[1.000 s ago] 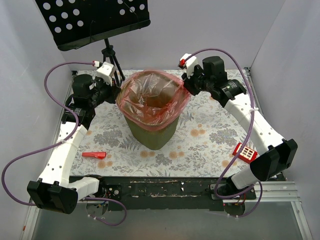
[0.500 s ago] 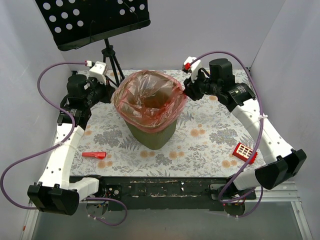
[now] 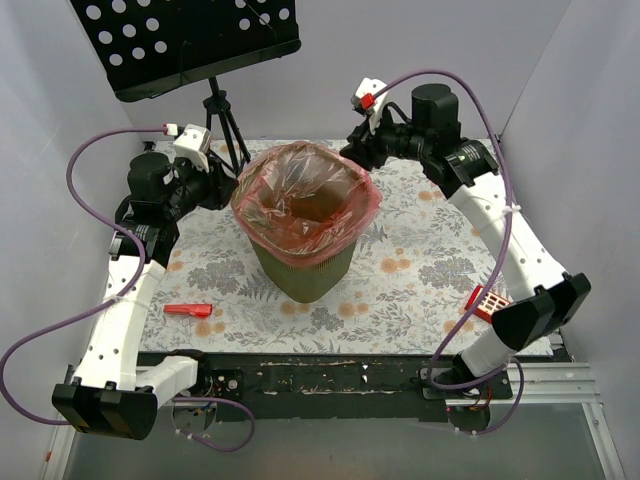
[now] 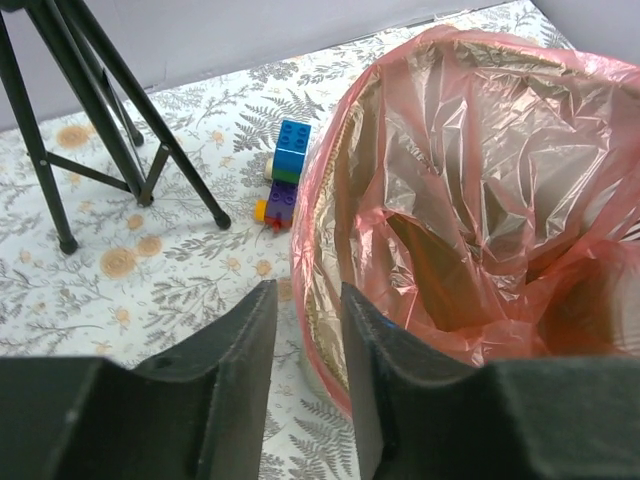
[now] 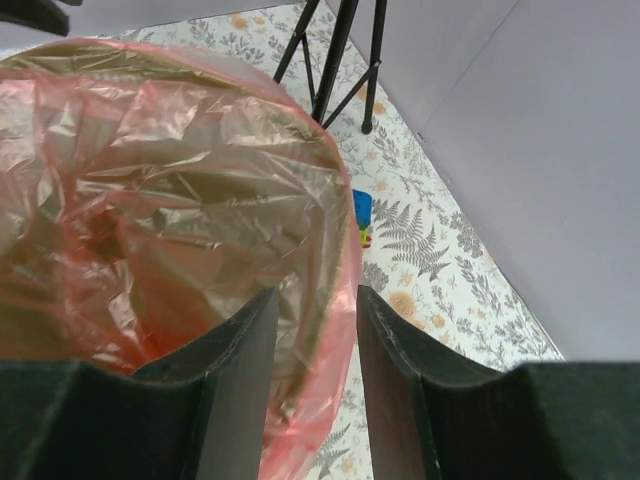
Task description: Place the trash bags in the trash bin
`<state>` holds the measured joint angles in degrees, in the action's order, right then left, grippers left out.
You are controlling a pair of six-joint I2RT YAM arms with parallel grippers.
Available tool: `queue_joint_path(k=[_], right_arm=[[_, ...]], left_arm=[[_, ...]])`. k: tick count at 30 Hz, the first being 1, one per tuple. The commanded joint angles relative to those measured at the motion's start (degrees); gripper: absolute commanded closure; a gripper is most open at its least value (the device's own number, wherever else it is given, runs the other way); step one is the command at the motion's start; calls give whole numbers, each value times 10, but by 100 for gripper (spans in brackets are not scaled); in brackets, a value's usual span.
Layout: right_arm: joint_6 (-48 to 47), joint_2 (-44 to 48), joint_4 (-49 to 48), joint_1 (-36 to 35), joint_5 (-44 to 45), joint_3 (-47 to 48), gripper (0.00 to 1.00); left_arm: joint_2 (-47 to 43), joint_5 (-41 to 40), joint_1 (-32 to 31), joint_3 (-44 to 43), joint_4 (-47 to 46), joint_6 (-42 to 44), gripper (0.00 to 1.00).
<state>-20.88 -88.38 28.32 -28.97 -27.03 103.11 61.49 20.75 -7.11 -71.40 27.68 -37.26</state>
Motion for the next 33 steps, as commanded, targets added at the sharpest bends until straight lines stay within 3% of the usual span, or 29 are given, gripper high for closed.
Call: queue_joint_path(k=[1, 7, 12, 18, 24, 28, 33], right_arm=[[8, -48, -46, 0, -36, 48, 54], [37, -158, -40, 0, -80, 162, 54], [50, -193, -55, 0, -87, 175, 53], [67, -197, -83, 0, -86, 150, 58], [74, -211, -92, 1, -82, 147, 72], [83, -228, -91, 2, -83, 159, 71], [135, -219, -140, 15, -99, 148, 61]], left_arm=[[-9, -5, 2, -5, -3, -9, 66], [42, 44, 2, -9, -78, -19, 58], [102, 89, 2, -27, -140, -48, 59], [146, 123, 2, -41, -160, -79, 73], [165, 147, 3, -46, -174, -105, 82], [173, 155, 3, -53, -177, -119, 81], [187, 159, 10, -62, -186, -134, 79]])
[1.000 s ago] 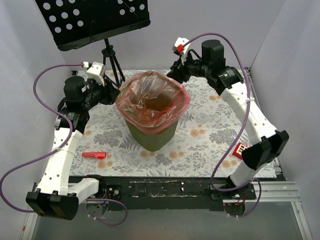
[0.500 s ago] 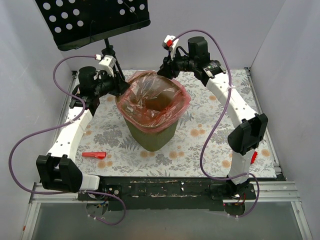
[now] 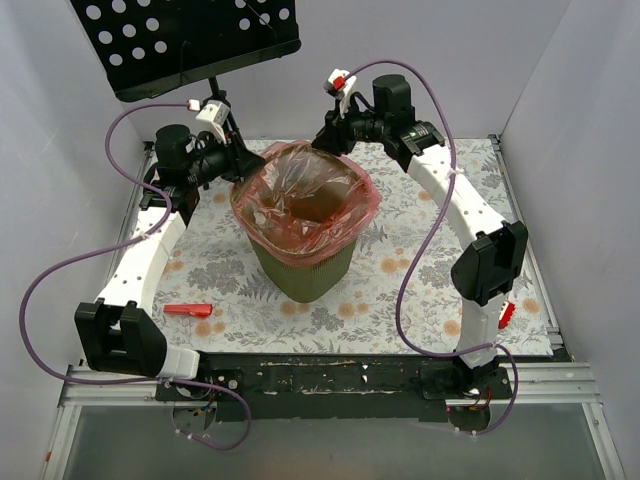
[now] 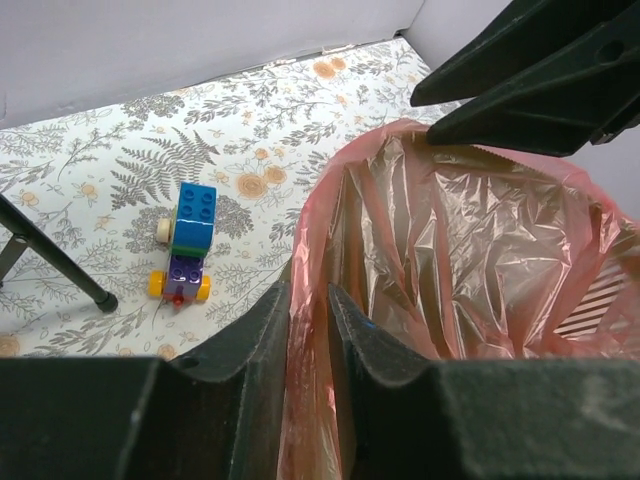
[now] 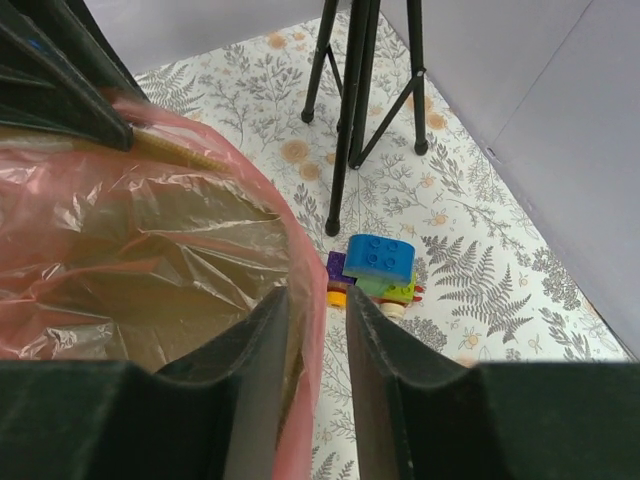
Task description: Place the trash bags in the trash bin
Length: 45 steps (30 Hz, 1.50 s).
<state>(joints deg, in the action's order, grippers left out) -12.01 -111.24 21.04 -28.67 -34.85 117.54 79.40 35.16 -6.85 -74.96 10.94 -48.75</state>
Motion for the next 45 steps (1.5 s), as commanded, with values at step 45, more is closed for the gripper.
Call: queue_joint_path(k=[45], right_arm=[[139, -64, -129, 37, -100, 24, 92]], left_arm=[[57, 133, 54, -47, -77, -146, 100]])
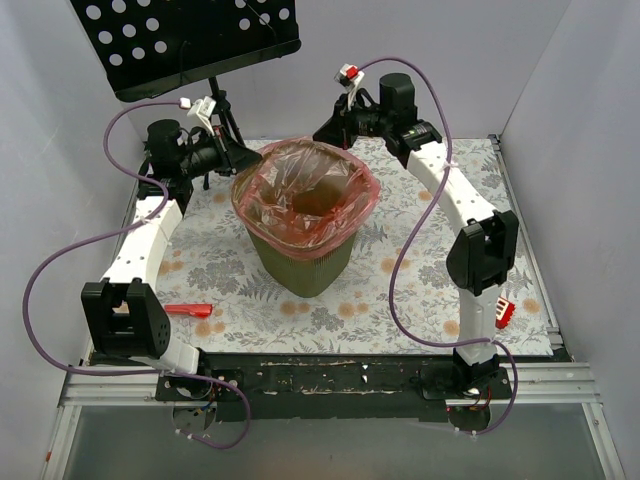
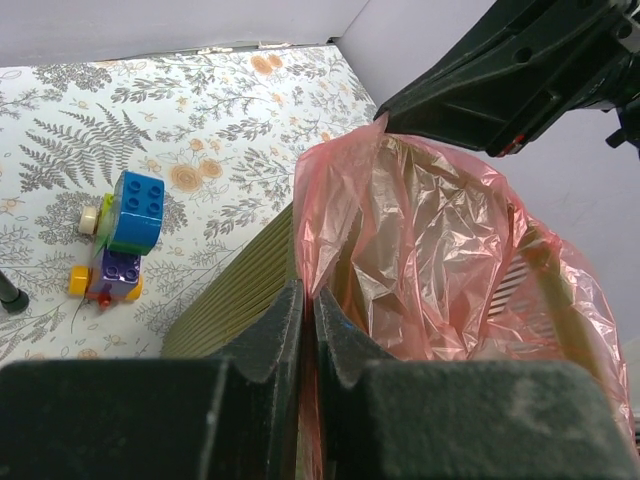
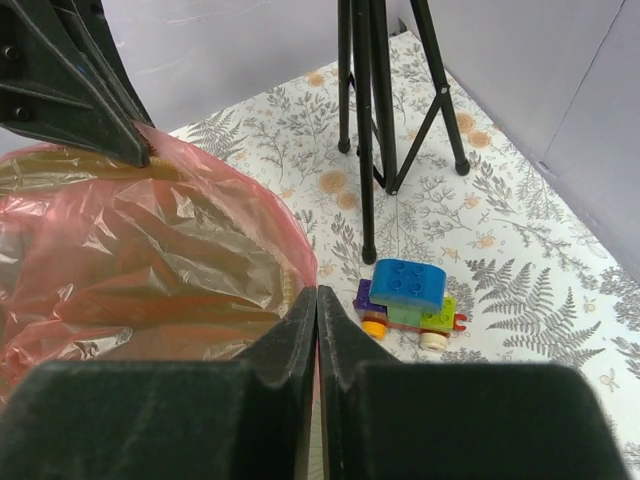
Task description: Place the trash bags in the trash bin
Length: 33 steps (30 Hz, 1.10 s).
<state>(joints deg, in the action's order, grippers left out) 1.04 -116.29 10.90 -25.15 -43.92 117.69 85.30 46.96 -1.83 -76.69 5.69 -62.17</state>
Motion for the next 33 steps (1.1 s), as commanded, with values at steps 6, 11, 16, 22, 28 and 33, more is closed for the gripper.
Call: queue_joint_path(k=[6, 11, 16, 22, 28, 33], right_arm=[[43, -39, -50, 1, -14, 37, 99], [98, -52, -75, 2, -42, 29, 99], [155, -45, -104, 2, -65, -15, 99], [165, -53, -104, -1, -68, -16, 99], [157, -46, -92, -8, -66, -25, 99], [139, -39, -77, -15, -69, -38, 99]], left_arm=[[21, 9, 3, -32, -38, -53, 99], [52, 30, 3, -42, -40, -117, 96], [55, 39, 3, -11, -35, -151, 86], [42, 34, 6, 31, -44, -215, 64], [35, 62, 17, 29, -89, -283, 46], [30, 53, 45, 11, -110, -299, 53]])
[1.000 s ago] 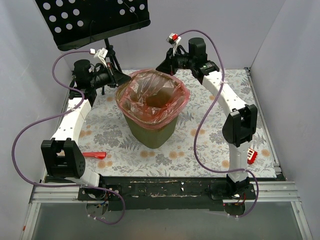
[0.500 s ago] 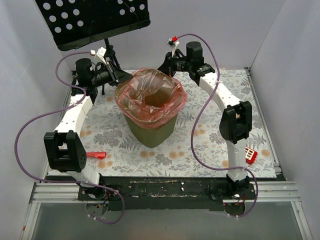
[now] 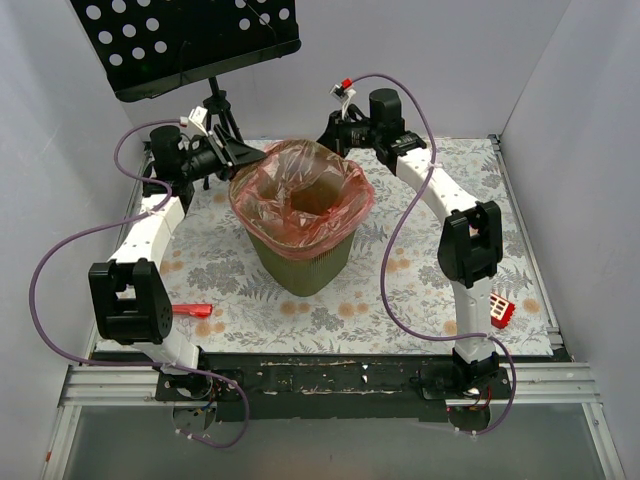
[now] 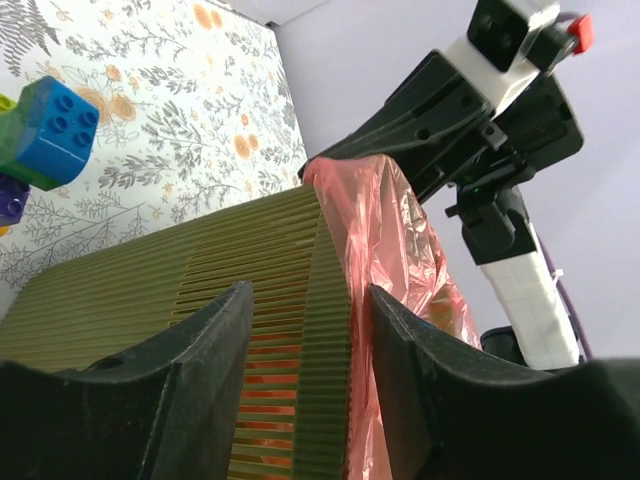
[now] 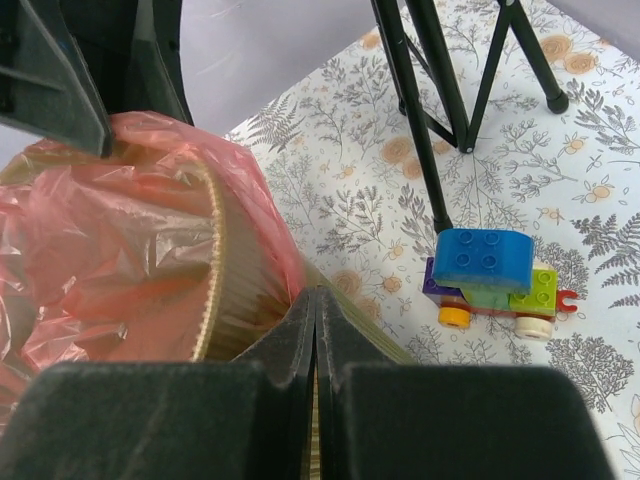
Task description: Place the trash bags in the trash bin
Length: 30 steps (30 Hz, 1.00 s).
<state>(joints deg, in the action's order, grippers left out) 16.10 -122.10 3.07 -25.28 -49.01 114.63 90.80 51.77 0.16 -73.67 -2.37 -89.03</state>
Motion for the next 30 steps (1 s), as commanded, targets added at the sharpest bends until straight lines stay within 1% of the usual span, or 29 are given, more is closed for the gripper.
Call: queue_joint_path(k=[1, 3, 7, 11, 16, 18, 19, 21, 23, 25, 27, 30], right_arm=[[-16, 21, 4, -14, -17, -8, 99], [-19, 24, 12, -16, -11, -11, 99], [-29, 22, 20, -19, -9, -6, 99], [-36, 25, 26, -21, -5, -5, 99], [-47, 28, 35, -24, 1, -27, 99], [-55, 27, 56, -25, 25, -29, 83], [-65, 27, 71, -26, 50, -28, 79], [-91, 32, 111, -22, 88, -23, 72], [-99, 49, 107, -16, 90, -31, 65], [-112, 66, 107, -10, 97, -27, 60], [-124, 79, 118, -6, 111, -10, 57], [-150, 105, 126, 1, 148, 8, 54]], left_arm=[[-26, 1, 31, -18, -35, -33, 53], [-28, -14, 37, -10, -36, -35, 57], [-30, -17, 41, 26, -61, -33, 70], [-30, -2, 41, 48, -95, -45, 74], [-37, 16, 41, 69, -102, -31, 80], [-48, 2, 50, 78, -70, -11, 83], [-56, -9, 61, 85, -59, -3, 84], [-69, -11, 91, 95, -41, 3, 81], [-81, -3, 126, 99, -25, 3, 74], [-94, 24, 157, 106, -19, 5, 66], [-113, 49, 185, 113, -10, -1, 61], [-140, 93, 210, 123, 14, -11, 58]])
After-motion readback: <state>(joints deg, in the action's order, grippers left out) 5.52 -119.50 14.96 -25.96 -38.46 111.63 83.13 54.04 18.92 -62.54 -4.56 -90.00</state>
